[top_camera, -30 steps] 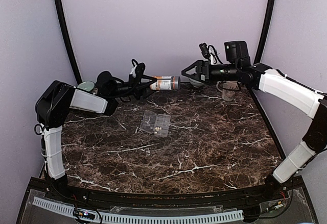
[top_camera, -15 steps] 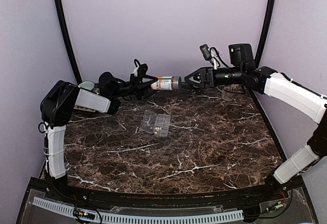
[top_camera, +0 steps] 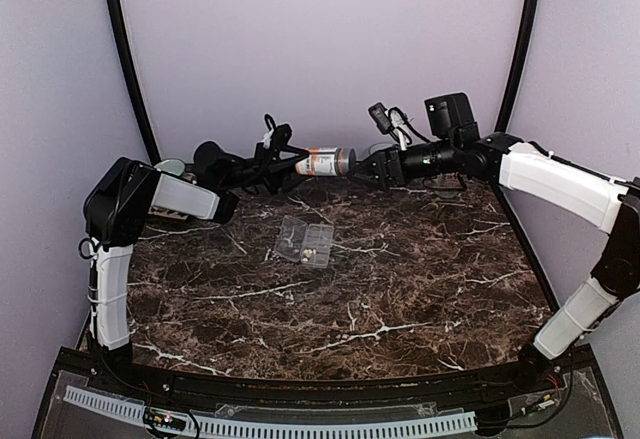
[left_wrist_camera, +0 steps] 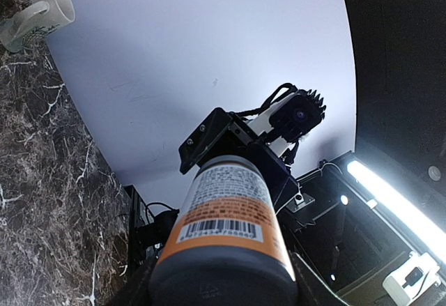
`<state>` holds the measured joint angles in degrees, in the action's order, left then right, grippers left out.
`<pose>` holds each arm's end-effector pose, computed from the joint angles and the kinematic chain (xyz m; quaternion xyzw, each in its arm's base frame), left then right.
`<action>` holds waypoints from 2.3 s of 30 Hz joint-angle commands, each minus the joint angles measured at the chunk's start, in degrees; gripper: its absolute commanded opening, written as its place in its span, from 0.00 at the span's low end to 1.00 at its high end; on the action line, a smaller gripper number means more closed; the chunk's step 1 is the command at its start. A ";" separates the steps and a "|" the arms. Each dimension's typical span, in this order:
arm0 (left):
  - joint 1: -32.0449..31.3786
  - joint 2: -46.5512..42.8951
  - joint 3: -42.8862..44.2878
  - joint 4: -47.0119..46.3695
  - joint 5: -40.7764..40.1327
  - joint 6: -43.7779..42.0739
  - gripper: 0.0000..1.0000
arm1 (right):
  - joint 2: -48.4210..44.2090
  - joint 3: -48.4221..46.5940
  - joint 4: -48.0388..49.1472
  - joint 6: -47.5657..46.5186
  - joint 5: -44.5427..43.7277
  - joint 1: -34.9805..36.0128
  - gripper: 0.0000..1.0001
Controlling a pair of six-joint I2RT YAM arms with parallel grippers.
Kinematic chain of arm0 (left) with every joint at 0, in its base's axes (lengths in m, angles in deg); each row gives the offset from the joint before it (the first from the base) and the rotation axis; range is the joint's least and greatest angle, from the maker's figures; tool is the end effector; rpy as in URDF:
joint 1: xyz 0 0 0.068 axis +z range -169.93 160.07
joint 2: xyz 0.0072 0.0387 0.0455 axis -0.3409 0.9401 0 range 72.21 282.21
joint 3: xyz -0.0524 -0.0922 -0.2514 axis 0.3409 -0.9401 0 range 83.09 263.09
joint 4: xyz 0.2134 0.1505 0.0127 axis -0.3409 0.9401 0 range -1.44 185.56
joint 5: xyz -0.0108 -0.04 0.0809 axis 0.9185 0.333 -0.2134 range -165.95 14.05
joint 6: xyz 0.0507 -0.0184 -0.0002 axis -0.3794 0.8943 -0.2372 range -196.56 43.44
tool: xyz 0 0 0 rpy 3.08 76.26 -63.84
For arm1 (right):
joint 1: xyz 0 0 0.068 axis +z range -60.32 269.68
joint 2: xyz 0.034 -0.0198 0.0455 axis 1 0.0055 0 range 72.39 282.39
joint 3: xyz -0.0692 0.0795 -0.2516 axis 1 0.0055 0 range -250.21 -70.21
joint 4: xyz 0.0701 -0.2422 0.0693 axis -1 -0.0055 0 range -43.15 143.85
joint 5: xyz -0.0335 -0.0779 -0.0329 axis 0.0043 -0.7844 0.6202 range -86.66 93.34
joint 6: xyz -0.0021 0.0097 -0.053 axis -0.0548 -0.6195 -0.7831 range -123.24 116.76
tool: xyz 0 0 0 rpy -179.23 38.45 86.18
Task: Sort the pills into containers
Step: Screw the lid of the pill bottle onto the pill bottle.
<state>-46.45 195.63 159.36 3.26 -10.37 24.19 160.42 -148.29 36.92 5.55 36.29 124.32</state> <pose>0.3843 -0.2281 0.2499 0.1666 0.5870 -0.7826 0.1236 0.2814 0.2179 0.3472 -0.3274 0.7632 0.4102 0.3769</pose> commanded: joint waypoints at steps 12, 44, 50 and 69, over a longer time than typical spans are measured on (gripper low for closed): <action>-0.17 0.66 3.85 -4.90 2.31 2.24 0.00 | 2.67 -4.69 -0.67 -2.61 -0.33 0.88 0.81; -1.19 1.12 5.51 -3.92 4.02 1.78 0.00 | 7.02 -11.62 -5.07 -3.60 -2.26 2.74 0.54; -1.17 1.04 6.23 -2.27 3.65 0.32 0.00 | 8.21 -13.44 -7.40 -3.57 -3.08 3.74 0.46; -2.30 -1.46 7.03 5.39 1.92 -10.77 0.00 | 9.52 -11.83 5.50 18.80 2.56 4.39 0.34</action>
<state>-46.37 197.16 164.59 8.51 -7.52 18.07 168.99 -160.18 29.84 14.87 34.19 126.76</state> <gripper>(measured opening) 0.550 0.531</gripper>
